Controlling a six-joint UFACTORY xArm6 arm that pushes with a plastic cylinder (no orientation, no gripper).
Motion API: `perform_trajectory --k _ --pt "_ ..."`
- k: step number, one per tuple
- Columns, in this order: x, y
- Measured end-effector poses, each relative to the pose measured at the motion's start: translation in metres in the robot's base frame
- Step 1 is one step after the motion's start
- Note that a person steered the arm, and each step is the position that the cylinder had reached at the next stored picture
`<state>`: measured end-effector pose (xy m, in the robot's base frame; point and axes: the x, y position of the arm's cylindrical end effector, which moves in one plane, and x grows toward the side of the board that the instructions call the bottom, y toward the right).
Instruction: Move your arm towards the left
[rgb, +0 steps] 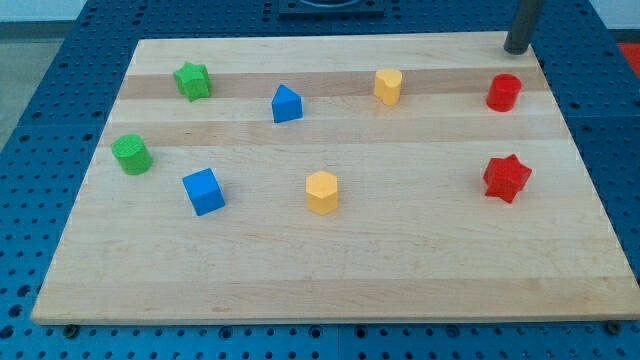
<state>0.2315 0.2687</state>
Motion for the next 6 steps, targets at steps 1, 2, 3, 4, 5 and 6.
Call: perform_trajectory --k 1,2,3,4,5,6 --pt "-0.021 -0.051" --pt "-0.029 -0.076" --pt "-0.030 -0.081" --pt "-0.040 -0.117" --pt "-0.040 -0.117" --pt "-0.039 -0.150"
